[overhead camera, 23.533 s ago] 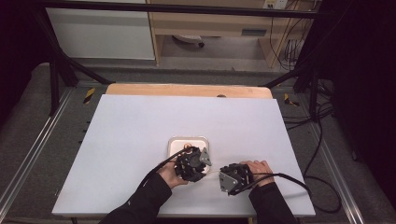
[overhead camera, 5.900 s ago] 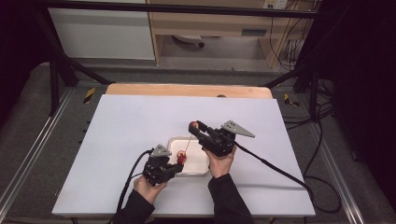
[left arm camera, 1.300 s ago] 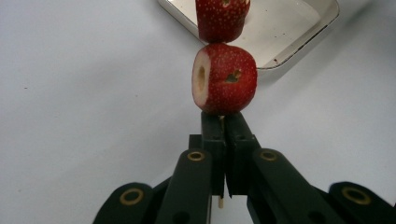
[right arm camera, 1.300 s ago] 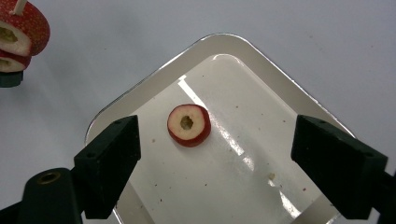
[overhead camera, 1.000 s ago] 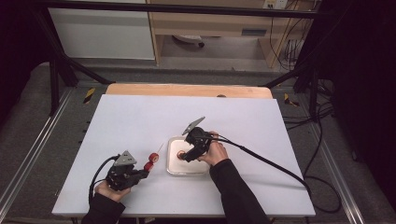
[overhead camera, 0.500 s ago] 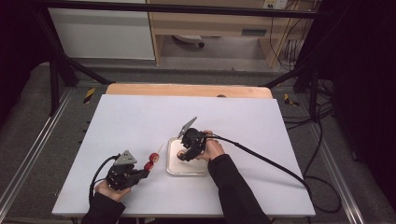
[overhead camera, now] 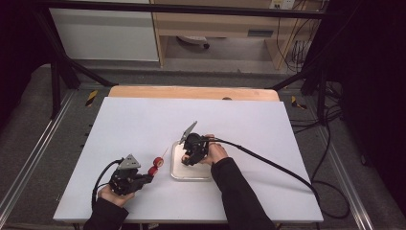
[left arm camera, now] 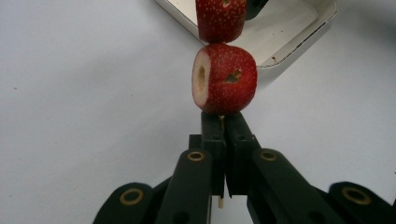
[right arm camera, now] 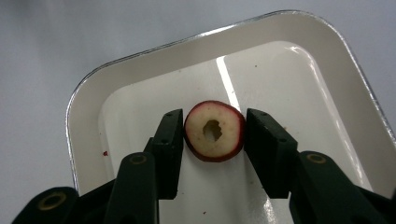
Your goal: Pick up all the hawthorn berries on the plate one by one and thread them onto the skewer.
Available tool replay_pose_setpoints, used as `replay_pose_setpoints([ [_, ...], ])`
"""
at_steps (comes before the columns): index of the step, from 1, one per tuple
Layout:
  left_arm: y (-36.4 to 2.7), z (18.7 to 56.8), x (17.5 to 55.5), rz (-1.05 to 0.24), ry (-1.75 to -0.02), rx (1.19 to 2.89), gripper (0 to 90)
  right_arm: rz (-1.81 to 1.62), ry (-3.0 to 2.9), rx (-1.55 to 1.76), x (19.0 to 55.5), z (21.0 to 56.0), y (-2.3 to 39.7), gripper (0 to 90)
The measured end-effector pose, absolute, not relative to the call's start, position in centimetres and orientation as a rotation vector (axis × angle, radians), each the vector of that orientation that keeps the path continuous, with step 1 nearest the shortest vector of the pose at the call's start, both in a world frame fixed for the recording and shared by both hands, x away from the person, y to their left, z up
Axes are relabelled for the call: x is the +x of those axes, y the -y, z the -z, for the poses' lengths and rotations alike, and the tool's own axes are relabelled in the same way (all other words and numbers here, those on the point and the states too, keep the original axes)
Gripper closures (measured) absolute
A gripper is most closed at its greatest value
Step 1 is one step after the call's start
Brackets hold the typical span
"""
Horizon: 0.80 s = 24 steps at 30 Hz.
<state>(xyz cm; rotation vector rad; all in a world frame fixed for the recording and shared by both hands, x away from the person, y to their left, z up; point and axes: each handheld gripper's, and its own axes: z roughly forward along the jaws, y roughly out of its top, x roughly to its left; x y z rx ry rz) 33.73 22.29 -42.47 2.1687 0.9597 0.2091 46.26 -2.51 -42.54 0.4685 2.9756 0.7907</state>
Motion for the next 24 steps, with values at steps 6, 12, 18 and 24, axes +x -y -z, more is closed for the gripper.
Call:
replay_pose_setpoints([
  [6,-22.3,42.5,33.7,-0.209,-0.960,2.169,88.1,-0.784,-2.967,0.468,46.2,42.6,2.5,59.4],
  [12,-22.2,42.4,33.7,-0.207,-0.959,2.158,88.1,-0.861,-2.921,0.526,45.9,41.4,3.0,59.8],
  [18,-22.0,42.3,33.5,-0.205,-0.961,2.135,88.1,-1.044,-2.817,0.659,45.2,39.5,4.2,59.8],
  [24,-21.5,42.3,33.3,-0.199,-0.971,2.116,88.2,-1.312,-2.634,0.887,44.4,38.8,6.3,59.8],
])
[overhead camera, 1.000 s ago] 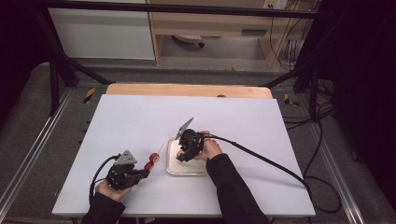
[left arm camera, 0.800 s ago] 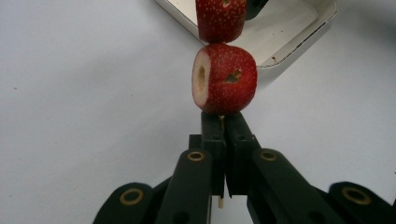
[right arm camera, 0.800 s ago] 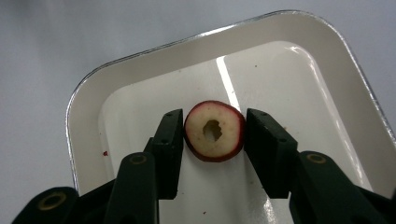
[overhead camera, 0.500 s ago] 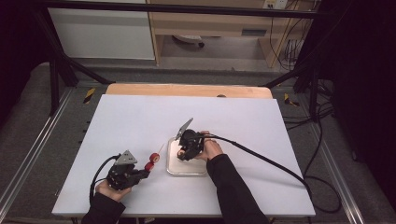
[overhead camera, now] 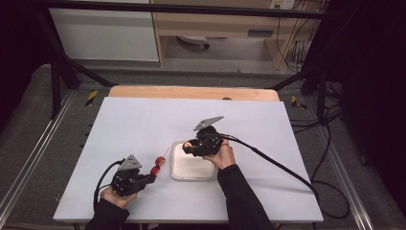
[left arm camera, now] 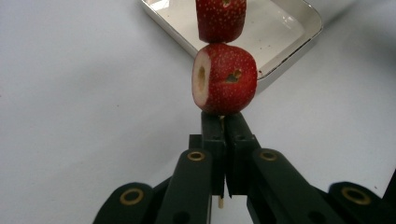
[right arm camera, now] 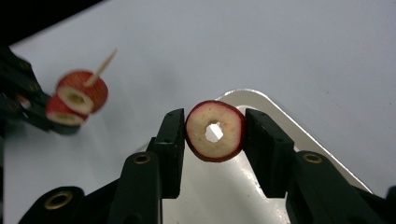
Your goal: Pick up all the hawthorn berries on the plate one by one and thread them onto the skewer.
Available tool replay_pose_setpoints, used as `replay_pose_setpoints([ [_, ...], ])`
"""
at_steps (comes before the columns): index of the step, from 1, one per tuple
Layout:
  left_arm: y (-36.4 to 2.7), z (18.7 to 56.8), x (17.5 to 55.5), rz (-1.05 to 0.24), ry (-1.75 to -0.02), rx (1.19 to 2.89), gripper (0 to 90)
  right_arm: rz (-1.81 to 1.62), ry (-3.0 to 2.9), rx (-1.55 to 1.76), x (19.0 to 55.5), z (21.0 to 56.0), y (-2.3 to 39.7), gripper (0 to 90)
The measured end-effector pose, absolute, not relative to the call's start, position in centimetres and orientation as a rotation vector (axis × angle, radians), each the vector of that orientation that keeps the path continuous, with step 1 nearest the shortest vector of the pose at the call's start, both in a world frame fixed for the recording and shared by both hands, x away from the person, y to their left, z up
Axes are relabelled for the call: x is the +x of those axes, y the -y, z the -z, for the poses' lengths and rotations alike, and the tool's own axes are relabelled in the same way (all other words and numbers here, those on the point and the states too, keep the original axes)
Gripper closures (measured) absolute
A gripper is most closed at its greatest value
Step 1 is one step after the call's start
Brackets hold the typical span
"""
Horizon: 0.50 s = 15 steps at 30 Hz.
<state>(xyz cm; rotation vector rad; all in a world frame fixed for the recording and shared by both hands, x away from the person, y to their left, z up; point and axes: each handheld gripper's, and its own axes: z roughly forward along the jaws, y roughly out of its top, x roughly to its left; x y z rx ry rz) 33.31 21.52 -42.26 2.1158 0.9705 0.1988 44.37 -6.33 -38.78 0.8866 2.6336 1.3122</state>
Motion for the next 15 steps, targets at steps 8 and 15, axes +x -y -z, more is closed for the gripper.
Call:
replay_pose_setpoints([
  [8,-20.0,41.9,33.0,-0.202,-0.965,2.091,88.2,-1.764,-2.293,1.200,43.0,38.8,9.3,59.9],
  [15,-17.7,41.5,33.1,-0.183,-0.949,2.080,88.2,-1.948,-2.074,1.319,42.3,38.7,10.2,59.9],
])
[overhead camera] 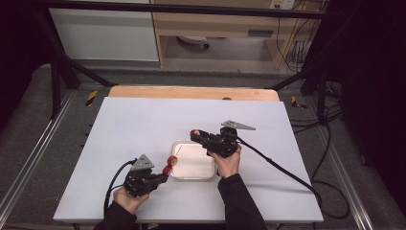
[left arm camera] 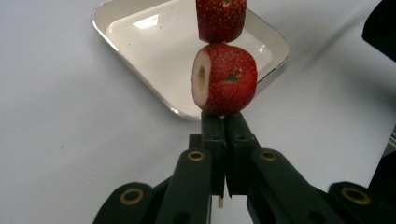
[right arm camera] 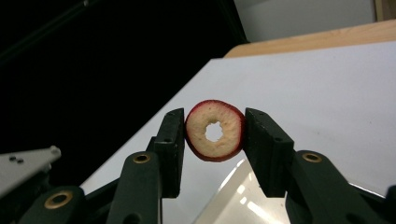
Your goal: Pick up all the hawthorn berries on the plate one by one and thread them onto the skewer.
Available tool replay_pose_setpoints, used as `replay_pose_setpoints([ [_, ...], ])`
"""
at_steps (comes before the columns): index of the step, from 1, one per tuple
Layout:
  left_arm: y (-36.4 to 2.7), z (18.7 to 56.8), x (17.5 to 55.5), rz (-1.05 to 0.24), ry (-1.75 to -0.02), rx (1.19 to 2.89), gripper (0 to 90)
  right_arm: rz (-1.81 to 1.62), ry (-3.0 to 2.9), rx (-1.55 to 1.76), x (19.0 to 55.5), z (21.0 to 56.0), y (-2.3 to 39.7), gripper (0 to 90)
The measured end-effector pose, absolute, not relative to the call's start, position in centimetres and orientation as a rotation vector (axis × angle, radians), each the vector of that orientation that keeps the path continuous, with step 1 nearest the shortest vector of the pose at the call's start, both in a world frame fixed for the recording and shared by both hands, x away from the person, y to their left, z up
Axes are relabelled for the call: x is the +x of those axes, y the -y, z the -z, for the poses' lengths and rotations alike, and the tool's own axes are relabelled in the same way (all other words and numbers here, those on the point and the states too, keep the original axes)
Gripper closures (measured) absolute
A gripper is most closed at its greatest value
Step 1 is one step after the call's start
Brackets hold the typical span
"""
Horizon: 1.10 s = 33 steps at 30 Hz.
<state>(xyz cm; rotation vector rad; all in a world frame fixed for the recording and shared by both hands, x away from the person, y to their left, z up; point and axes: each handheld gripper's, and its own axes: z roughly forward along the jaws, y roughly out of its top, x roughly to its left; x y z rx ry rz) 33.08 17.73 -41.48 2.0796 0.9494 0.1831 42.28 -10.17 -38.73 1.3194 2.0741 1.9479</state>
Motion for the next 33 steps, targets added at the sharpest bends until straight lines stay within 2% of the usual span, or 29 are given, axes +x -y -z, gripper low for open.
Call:
replay_pose_setpoints([
  [13,-13.8,40.6,33.9,-0.124,-0.960,2.009,88.3,-2.109,-1.808,1.384,41.8,38.3,9.8,60.0],
  [22,-13.1,40.5,34.7,-0.126,-1.028,1.952,88.3,-2.170,-1.741,1.413,41.8,38.4,9.7,60.0],
  [33,-12.3,40.4,35.1,-0.154,-1.030,1.898,88.3,-2.239,-1.667,1.448,41.6,37.9,9.8,60.0],
])
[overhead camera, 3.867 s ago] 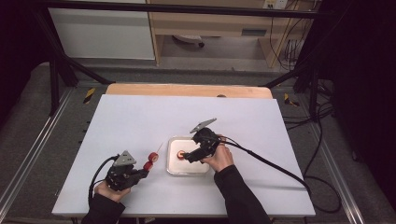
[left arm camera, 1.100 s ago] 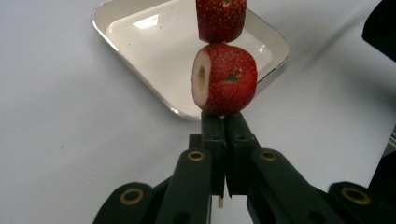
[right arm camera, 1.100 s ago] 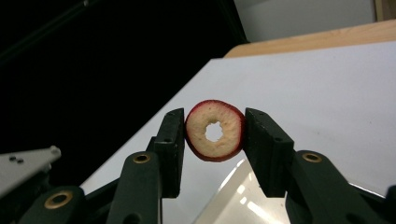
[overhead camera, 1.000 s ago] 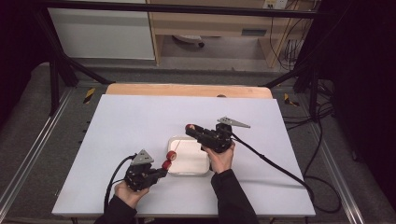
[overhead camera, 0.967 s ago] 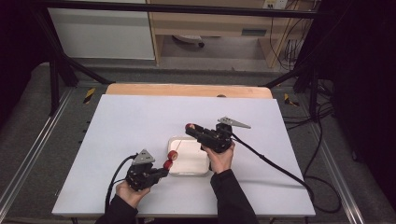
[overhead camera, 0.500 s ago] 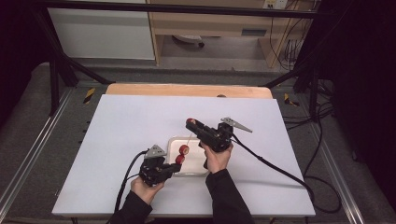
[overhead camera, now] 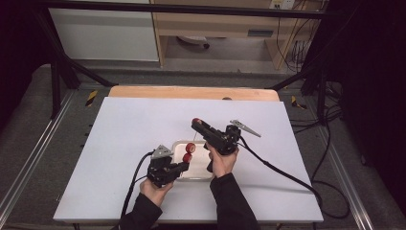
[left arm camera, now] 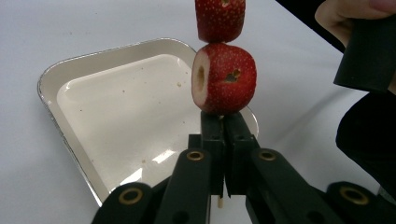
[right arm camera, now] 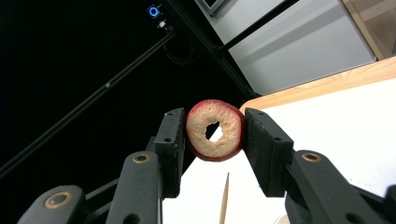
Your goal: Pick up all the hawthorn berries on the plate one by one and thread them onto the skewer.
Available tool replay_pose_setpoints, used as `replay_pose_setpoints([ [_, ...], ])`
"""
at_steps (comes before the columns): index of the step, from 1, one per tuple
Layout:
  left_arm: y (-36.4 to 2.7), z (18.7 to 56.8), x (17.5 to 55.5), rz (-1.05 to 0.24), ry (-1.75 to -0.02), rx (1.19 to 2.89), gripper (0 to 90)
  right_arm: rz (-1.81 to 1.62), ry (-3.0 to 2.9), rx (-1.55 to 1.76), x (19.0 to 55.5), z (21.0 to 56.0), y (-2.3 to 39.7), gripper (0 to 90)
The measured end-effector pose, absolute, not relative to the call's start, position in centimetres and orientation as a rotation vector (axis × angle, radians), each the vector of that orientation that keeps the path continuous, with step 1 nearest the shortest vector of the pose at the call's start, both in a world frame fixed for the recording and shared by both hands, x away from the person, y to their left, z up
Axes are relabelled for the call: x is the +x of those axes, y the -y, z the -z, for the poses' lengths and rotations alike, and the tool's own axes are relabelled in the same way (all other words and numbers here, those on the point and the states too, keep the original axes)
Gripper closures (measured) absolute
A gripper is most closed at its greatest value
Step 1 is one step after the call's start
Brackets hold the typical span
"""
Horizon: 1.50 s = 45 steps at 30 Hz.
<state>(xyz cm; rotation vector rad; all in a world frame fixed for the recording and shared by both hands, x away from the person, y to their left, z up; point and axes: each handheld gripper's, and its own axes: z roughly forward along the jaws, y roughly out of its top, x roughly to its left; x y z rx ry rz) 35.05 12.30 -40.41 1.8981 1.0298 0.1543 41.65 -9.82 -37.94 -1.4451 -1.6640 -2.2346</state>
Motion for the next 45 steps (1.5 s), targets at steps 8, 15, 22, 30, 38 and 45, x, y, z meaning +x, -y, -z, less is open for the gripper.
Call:
replay_pose_setpoints([
  [8,-12.3,40.3,35.1,-0.170,-1.028,1.865,88.3,2.243,1.650,-1.436,41.6,37.9,9.8,60.0],
  [15,-11.9,40.5,35.2,-0.169,-1.026,1.849,88.3,2.244,1.622,-1.433,41.5,37.9,9.8,60.0],
  [22,-11.7,40.4,34.8,-0.188,-1.027,1.796,88.4,2.257,1.575,-1.430,41.5,38.0,9.8,60.0],
  [30,-10.9,40.6,34.7,-0.193,-1.029,1.750,88.4,2.272,1.528,-1.417,41.3,37.8,9.8,60.1],
  [38,-9.4,41.2,34.2,-0.189,-1.053,1.670,88.5,2.286,1.519,-1.412,41.0,37.9,9.8,60.2],
  [45,-10.5,41.2,33.9,-0.195,-1.057,1.654,88.5,2.292,1.556,-1.403,40.9,37.5,10.3,60.1],
])
